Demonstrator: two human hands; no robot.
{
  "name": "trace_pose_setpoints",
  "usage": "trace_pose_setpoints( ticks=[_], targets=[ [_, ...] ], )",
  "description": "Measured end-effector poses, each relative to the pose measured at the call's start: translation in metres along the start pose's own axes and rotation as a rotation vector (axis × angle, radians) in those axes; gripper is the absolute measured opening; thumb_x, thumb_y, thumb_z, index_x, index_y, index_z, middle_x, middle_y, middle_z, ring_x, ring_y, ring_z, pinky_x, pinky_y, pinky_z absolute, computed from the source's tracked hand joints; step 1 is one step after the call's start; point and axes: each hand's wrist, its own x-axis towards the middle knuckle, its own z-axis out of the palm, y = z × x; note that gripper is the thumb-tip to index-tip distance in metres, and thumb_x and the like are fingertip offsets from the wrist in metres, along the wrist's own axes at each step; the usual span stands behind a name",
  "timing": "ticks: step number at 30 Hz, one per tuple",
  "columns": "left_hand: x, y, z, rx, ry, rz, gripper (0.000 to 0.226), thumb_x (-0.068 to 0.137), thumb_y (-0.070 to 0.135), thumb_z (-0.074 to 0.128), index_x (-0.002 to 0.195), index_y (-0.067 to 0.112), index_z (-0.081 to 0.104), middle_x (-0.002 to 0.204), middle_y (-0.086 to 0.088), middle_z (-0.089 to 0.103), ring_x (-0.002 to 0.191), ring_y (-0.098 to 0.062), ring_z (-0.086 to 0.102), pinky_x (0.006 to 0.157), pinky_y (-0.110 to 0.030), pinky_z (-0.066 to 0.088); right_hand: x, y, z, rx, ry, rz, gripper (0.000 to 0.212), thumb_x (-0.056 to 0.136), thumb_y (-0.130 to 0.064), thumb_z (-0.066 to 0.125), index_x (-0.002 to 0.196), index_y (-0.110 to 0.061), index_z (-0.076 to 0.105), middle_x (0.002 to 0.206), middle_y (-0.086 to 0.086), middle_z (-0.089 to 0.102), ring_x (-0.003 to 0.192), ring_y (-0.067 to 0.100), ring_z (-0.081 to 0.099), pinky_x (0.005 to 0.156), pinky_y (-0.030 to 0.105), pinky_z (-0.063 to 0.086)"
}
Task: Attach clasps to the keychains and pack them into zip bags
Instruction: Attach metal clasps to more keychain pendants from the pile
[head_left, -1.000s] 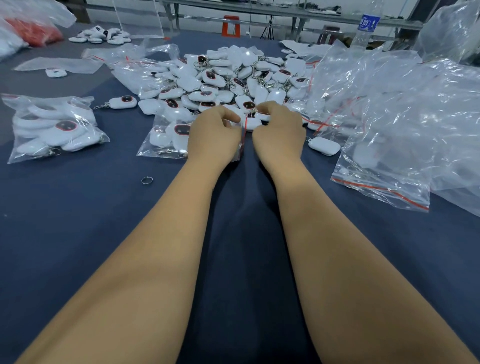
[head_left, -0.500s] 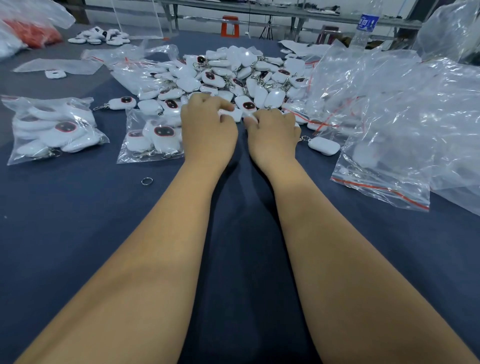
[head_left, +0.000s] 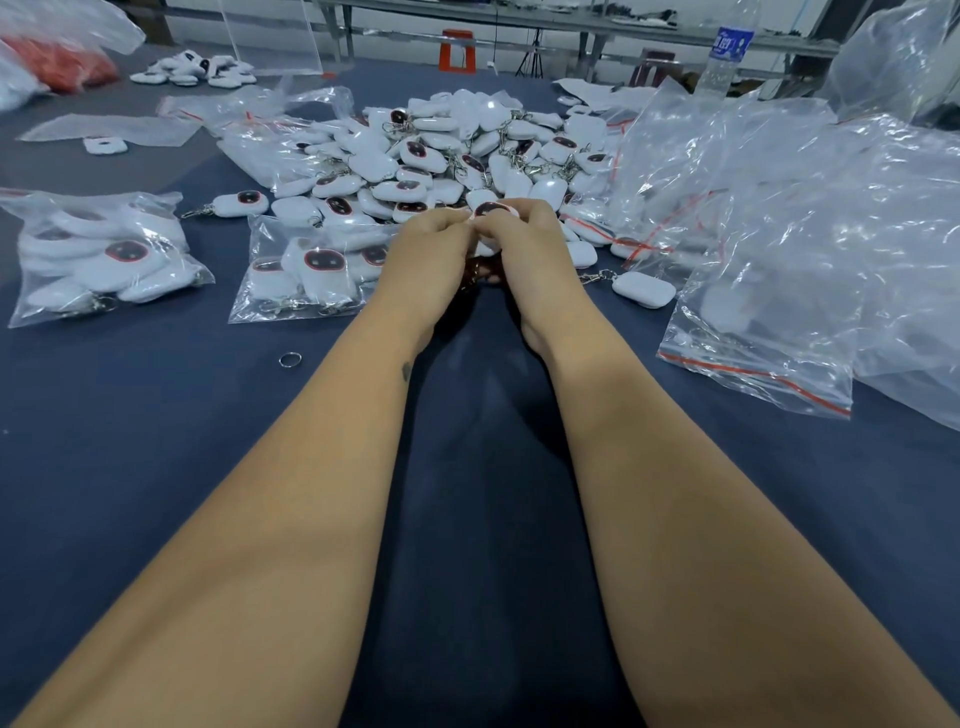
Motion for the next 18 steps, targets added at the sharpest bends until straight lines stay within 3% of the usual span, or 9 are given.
trace_pose_setpoints(
  ticks=[2,4,6,8,13,16,18],
  targets=[
    [0.0026,0.0005,-0.0011,-0.085,0.049,-0.07,0.01,0.088,0.013,0.056,0.079,0.018,0.057,0.06,0.01,0.059,0.061,-0.013,0.058,0.061,-0.025,0.046,-0.0003,0.0004,-0.0006,-0.047,0.018,-0.024,0.019,0.088,-0.019,0.064,0.104,-0.017,0.055,0.1,0.004,0.062,0.084,0.017,0.06,0.076,0.032,0.05],
    [0.0034,0.001,-0.001,-0.175,0.075,-0.109,0.005,0.088,0.014,0.059,0.089,0.016,0.055,0.072,0.002,0.061,0.058,-0.012,0.061,0.058,-0.025,0.049,-0.0004,0.0,-0.0011,-0.065,0.013,-0.055,0.007,0.09,-0.017,0.064,0.094,-0.017,0.058,0.097,0.005,0.063,0.085,0.017,0.059,0.08,0.035,0.05],
    [0.0033,0.0014,-0.0003,-0.211,0.092,-0.103,0.009,0.087,0.011,0.056,0.09,0.019,0.052,0.068,0.003,0.058,0.053,-0.01,0.059,0.055,-0.024,0.048,-0.0003,-0.0001,-0.0017,-0.066,-0.011,-0.079,0.002,0.092,-0.014,0.063,0.092,-0.014,0.061,0.092,0.007,0.065,0.083,0.018,0.061,0.08,0.035,0.052],
    [0.003,0.0026,0.0007,-0.263,0.08,-0.086,0.014,0.088,0.009,0.054,0.089,0.022,0.053,0.066,0.004,0.059,0.058,-0.011,0.059,0.06,-0.027,0.049,-0.001,-0.0003,-0.0021,-0.068,-0.03,-0.099,0.005,0.092,-0.012,0.063,0.096,-0.009,0.063,0.087,0.008,0.068,0.078,0.019,0.063,0.076,0.035,0.054],
    [0.0009,0.0059,0.0023,-0.384,0.049,-0.119,0.009,0.094,0.01,0.051,0.091,0.018,0.052,0.07,0.001,0.055,0.052,-0.01,0.058,0.051,-0.025,0.05,-0.0029,-0.0013,-0.0022,-0.042,-0.045,-0.107,0.003,0.093,-0.011,0.062,0.093,-0.009,0.061,0.066,-0.003,0.067,0.058,0.012,0.063,0.055,0.026,0.051],
    [-0.0004,0.0077,0.0023,-0.391,0.072,-0.147,0.009,0.095,0.012,0.051,0.096,0.021,0.053,0.065,0.006,0.059,0.048,-0.007,0.054,0.049,-0.019,0.044,-0.0027,-0.001,-0.0019,-0.093,-0.068,-0.097,0.007,0.09,-0.009,0.063,0.095,-0.005,0.065,0.075,0.004,0.068,0.067,0.017,0.063,0.065,0.03,0.051],
    [0.0003,0.0079,0.0013,-0.355,0.053,-0.148,0.023,0.095,0.009,0.046,0.105,0.025,0.058,0.076,0.004,0.063,0.058,-0.008,0.055,0.051,-0.018,0.043,-0.0034,-0.0009,-0.0013,-0.105,-0.089,-0.083,0.016,0.087,-0.005,0.063,0.101,0.002,0.067,0.081,0.013,0.066,0.074,0.023,0.061,0.073,0.036,0.049]
  ],
)
